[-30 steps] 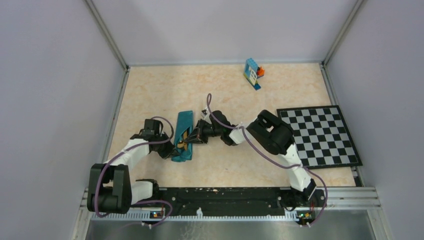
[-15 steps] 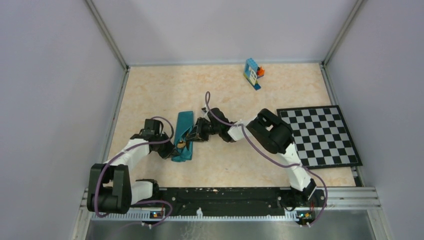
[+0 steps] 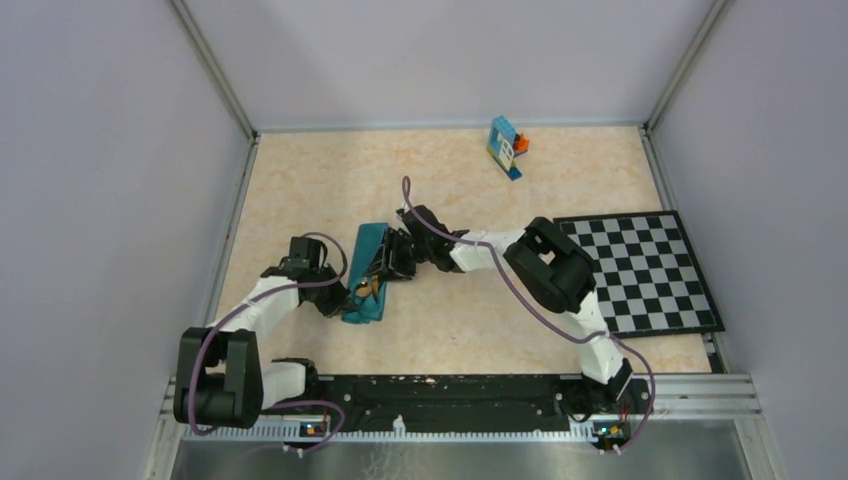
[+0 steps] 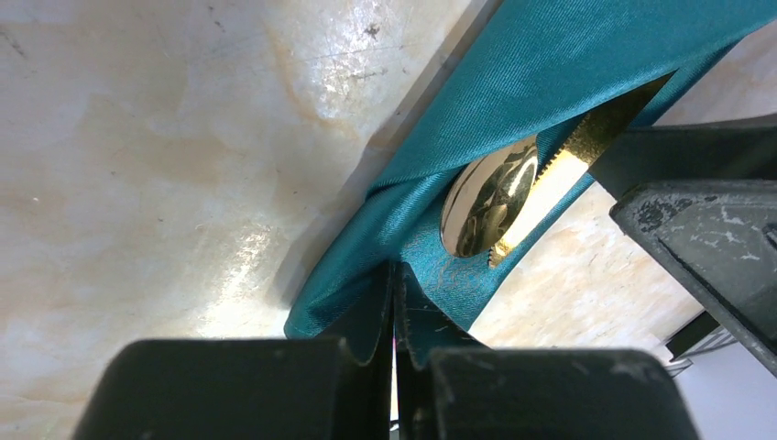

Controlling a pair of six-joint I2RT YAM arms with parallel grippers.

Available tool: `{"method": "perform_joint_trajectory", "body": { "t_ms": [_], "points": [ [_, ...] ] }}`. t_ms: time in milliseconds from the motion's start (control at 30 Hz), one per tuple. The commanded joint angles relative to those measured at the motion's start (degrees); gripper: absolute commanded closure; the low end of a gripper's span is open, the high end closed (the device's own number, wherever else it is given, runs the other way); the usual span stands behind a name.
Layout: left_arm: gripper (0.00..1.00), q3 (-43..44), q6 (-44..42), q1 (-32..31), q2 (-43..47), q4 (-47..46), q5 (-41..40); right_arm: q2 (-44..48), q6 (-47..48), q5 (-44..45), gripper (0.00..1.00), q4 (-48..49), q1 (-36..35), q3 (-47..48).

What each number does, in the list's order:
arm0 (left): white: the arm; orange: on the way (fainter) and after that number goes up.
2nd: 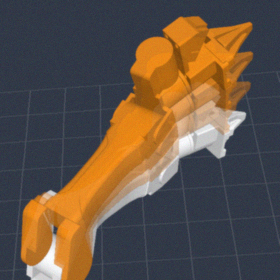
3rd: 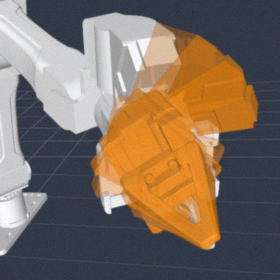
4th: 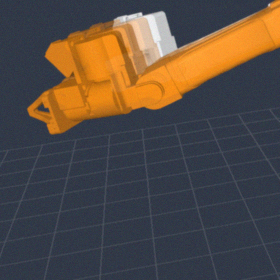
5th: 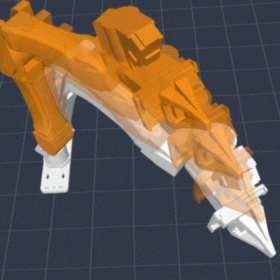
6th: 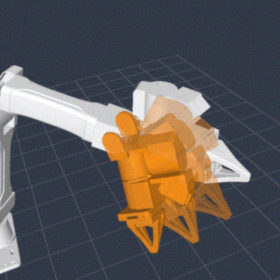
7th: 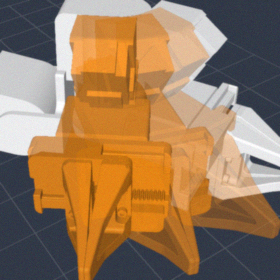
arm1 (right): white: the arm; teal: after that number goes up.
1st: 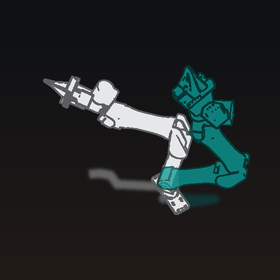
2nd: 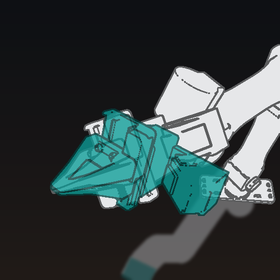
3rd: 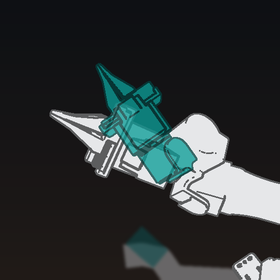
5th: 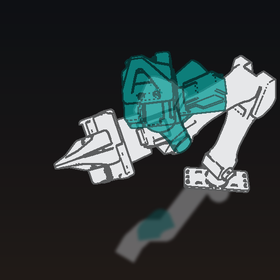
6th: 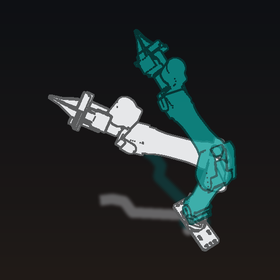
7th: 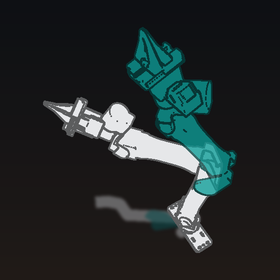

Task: Fold the napkin into a case and place the utensils inside
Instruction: Insert the knife into the folded napkin, then reset both arms

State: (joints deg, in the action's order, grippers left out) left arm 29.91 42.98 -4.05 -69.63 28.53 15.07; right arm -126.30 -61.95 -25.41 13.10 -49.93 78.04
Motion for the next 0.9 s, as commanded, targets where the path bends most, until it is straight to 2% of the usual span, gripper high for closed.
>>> {"method": "perform_joint_trajectory", "body": {
  "t_ms": [0,233,367,400,500,633,700,800,867],
  "points": [
    [0.99,0.99,-0.77,0.01,1.45,2.44,-4.51,4.27,5.91,5.47,0.51,-13.68,-0.5,2.34],
    [0.68,5.45,0.52,0.01,7.72,9.63,-3.92,12.91,13.36,7.78,0.47,-22.12,-0.77,0.67],
    [0.55,12.26,-2.47,0.01,14.68,14.04,-1.42,25.49,23.25,12.35,0.42,-29.0,-1.14,-1.61],
    [0.48,14.12,-3.97,0.01,16.46,13.97,0.78,28.93,26.28,14.47,0.4,-31.14,-1.13,-2.34],
    [0.32,19.38,-10.3,-0.01,24.01,6.73,11.53,41.06,35.28,23.1,0.34,-37.87,-1.09,-3.52],
    [0.28,24.67,-13.81,-0.08,28.87,-7.1,21.79,57.4,44.4,34.48,0.28,-43.46,-1.02,-3.65],
    [0.27,29.49,-14.73,-0.21,27.32,-8.58,25.87,63.74,47.14,38.64,0.24,-45.63,-1.06,-2.1],
    [0.14,36.19,-16.13,-0.32,25.66,-9.72,29.05,70.96,49.5,42.56,0.21,-48.55,-1.04,1.65],
    [0.13,41.68,-18.33,-0.34,25.47,-9.84,28.49,74.72,50.26,44.49,0.21,-49.67,-1.04,4.11]
  ]
}}
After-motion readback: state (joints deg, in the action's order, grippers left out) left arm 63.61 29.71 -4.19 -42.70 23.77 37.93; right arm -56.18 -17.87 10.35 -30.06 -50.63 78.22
